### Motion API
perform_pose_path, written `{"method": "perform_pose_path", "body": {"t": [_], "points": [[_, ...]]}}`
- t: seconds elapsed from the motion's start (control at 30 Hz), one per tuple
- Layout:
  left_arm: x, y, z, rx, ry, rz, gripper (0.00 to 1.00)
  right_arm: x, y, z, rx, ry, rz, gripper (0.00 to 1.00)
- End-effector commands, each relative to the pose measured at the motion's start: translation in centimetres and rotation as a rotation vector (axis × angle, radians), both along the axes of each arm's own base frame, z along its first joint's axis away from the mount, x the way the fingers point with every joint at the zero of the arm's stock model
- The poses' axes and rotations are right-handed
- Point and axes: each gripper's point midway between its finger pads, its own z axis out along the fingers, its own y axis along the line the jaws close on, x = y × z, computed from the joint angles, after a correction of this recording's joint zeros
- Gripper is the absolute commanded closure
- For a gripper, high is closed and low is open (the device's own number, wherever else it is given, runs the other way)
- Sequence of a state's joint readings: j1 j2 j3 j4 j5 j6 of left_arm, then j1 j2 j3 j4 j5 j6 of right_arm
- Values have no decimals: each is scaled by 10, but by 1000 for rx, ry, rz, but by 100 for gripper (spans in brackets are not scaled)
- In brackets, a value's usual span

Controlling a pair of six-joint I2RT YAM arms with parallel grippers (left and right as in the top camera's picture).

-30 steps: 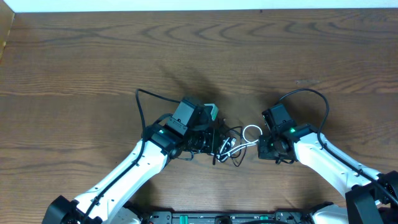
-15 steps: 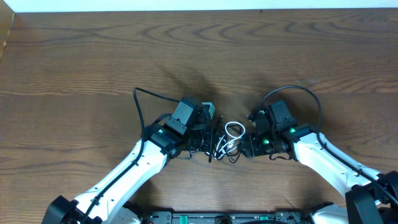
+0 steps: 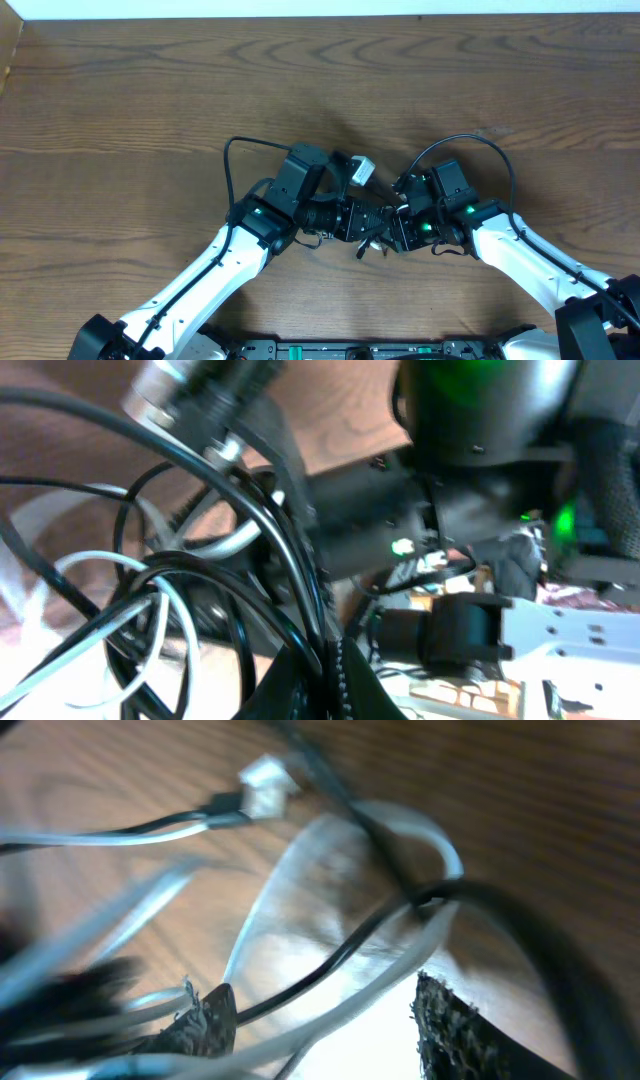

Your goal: Untangle cables

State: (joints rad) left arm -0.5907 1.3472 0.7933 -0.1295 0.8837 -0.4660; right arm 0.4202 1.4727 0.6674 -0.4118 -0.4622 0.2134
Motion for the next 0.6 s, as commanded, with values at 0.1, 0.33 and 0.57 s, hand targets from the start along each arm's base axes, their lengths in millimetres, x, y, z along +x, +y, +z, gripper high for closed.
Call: {"method": "perform_pose_path", "body": {"t": [0.1, 0.33, 0.57], "points": [[-6, -1, 7, -25, -88, -77, 92, 2, -70, -27, -377, 33, -279, 57], [14, 39, -47, 306, -88, 109, 92, -10, -117, -30, -601, 64, -481, 60], [17, 64, -67, 457, -79, 178, 92, 5, -86, -29, -422, 56, -421, 20]]}}
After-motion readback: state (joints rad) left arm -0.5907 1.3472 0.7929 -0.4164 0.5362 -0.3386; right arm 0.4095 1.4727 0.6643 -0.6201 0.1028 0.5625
